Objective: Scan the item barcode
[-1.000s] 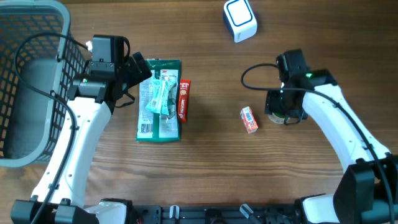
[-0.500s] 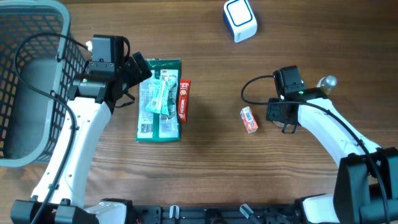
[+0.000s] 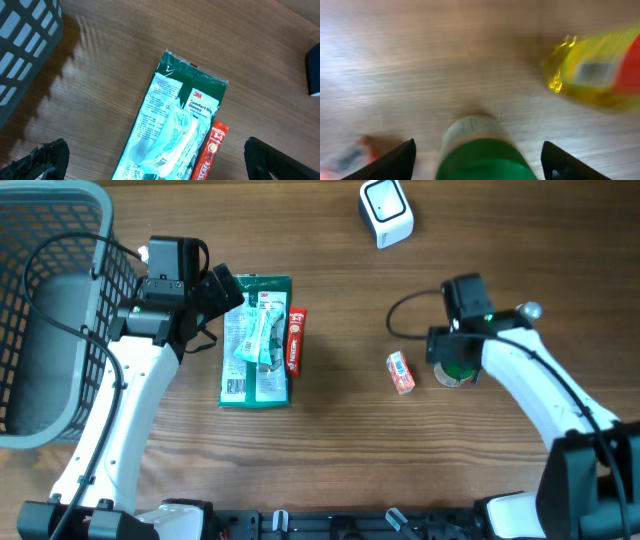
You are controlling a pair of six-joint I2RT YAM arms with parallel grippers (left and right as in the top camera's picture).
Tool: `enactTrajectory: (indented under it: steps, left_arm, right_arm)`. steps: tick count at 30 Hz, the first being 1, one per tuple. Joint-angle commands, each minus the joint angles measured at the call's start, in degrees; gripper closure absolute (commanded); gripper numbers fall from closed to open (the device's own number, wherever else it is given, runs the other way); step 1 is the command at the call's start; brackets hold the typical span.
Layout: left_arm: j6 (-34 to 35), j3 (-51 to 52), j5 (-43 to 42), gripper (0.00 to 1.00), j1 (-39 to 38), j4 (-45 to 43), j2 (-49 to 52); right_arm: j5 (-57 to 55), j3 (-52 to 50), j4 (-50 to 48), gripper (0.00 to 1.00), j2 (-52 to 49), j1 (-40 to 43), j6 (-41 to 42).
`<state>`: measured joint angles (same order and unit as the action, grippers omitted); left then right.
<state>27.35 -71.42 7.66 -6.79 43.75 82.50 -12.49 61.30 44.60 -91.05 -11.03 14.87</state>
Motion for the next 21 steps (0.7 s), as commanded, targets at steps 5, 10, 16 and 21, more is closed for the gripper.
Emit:
enactTrajectory:
  steps: [5, 10, 16, 21]
  left_arm:
    - [-0.07, -0.72, 0.37, 0.00, 0.20, 0.02, -0.22]
    - [-0.09, -0.70, 0.37, 0.00, 0.20, 0.02, -0.22]
    - [-0.07, -0.72, 0.37, 0.00, 0.20, 0.02, -0.22]
    - [-0.07, -0.72, 0.37, 0.00, 0.20, 0.04, -0.22]
  right_arm:
    - [20.85, 19.37, 9.44, 0.41, 1.38, -0.04, -2.86]
    - [25.70, 14.49, 13.62, 0.65, 1.27, -1.66, -2.56]
    - [24.24, 3.06, 4.52, 0.86, 0.92, -2.32, 1.90]
    - [24.24, -3.37, -0.57, 0.89, 0.87, -2.32, 3.30]
